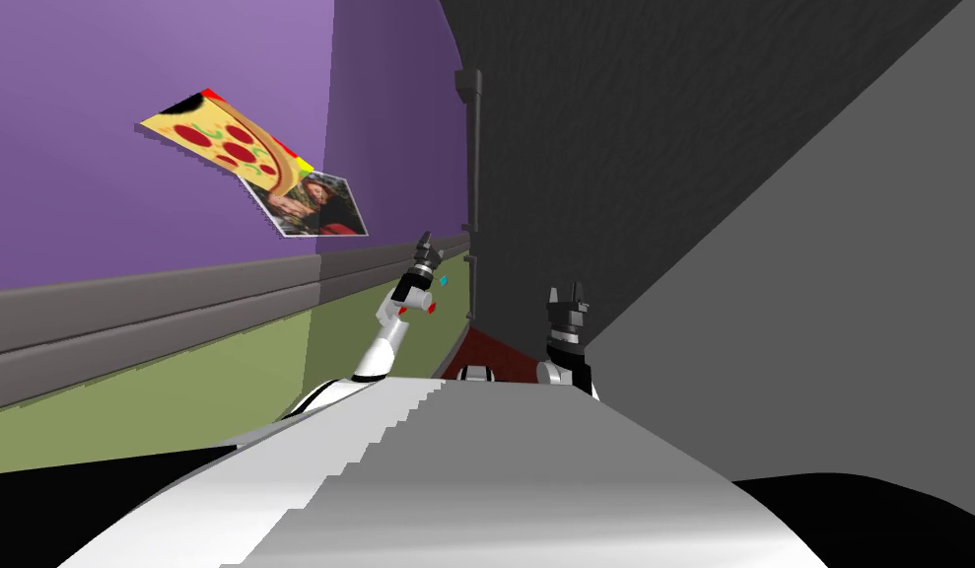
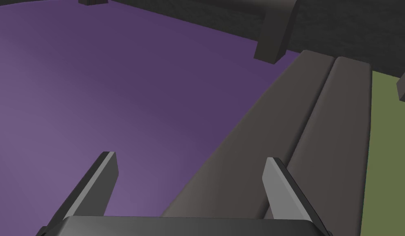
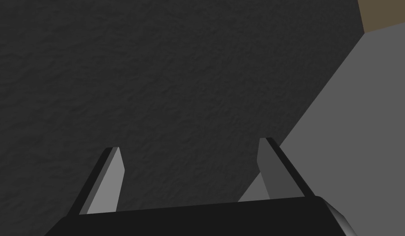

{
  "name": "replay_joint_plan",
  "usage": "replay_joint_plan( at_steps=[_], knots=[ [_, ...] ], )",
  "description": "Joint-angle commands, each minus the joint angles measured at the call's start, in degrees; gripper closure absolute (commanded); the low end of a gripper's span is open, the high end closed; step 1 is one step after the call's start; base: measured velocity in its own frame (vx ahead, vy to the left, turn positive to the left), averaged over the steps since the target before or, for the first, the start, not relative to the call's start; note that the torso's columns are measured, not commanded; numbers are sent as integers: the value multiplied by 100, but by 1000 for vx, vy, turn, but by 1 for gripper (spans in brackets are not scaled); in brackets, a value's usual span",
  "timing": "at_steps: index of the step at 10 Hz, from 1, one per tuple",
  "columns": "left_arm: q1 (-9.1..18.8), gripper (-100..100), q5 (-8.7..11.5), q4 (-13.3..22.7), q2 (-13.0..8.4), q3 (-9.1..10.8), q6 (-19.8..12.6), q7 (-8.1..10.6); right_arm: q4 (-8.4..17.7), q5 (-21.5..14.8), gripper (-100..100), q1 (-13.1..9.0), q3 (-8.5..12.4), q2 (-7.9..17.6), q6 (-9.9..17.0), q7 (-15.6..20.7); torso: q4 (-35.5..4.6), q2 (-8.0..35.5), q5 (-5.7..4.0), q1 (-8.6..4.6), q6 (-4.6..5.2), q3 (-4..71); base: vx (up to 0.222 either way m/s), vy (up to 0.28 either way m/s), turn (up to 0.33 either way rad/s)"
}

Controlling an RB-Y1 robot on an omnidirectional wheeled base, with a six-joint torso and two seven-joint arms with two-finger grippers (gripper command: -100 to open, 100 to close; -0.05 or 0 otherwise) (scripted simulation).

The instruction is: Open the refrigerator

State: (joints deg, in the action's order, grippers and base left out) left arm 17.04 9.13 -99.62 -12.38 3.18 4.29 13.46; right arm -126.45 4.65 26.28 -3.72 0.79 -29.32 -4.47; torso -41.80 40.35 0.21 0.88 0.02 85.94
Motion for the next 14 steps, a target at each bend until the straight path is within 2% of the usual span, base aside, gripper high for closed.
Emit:
replay_joint_plan(
  at_steps=[1, 2, 3, 4, 5, 6, 7, 10, 11, 12, 13, 14],
  knots=[
    [314, -100, 28, 187, -66, 82, -110, 14, 0, 0, 0, 0, 0, 0, 0, 0, -3, 5, 0, 2, -5, -4, 20, 10, -6],
    [529, -100, 68, 424, -80, 89, -305, 38, 0, 0, 0, 0, 0, 0, 0, 0, -5, 17, 2, 5, -9, -11, 25, 11, -16],
    [666, -100, 68, 449, -80, 89, -305, 38, 0, 0, 0, 0, 0, 0, 0, 0, 3, 20, 8, 9, -14, -15, 22, 7, -9],
    [839, -100, 100, 666, -89, 98, -497, 55, 0, 0, 0, 0, 0, 0, 0, 0, 3, 26, 9, 9, -18, -19, 20, 3, -8],
    [987, -100, 100, 712, -89, 98, -497, 55, 0, 0, 0, 0, 0, 0, 0, 0, 7, 26, 12, 10, -19, -20, 14, 1, 1],
    [1185, -100, 124, 932, -91, 107, -684, 65, 0, 0, 0, 0, 0, 0, 0, 0, 7, 34, 10, 3, -18, -25, 6, -3, 0],
    [1343, -100, 124, 973, -91, 107, -684, 65, 0, 0, 0, 0, 0, 0, 0, 0, 4, 35, 9, 2, -15, -22, 0, 0, 0],
    [1833, -100, 146, 1442, -74, 132, -1042, 63, 0, 0, 0, 0, 0, 0, 0, 0, -7, 39, 6, 2, -19, -23, 23, 13, -7],
    [1965, -100, 146, 1489, -74, 132, -1042, 63, 0, 0, 0, 0, 0, 0, 0, 0, -5, 40, 7, 3, -20, -23, 11, 11, -3],
    [1975, -100, 146, 1489, -74, 132, -1042, 63, 0, 0, 0, 0, 0, 0, 0, 0, -7, 45, 7, 2, -22, -26, 10, 8, -1],
    [2188, -100, 143, 1690, -55, 147, -1212, 51, 0, 0, 0, 0, 0, 0, 0, 0, -10, 46, 5, 2, -22, -27, 0, 0, 0],
    [2270, -100, 143, 1741, -55, 147, -1212, 51, 0, 0, 0, 0, 0, 0, 0, 0, -11, 40, 3, 1, -17, -22, 10, -7, 2]
  ],
)
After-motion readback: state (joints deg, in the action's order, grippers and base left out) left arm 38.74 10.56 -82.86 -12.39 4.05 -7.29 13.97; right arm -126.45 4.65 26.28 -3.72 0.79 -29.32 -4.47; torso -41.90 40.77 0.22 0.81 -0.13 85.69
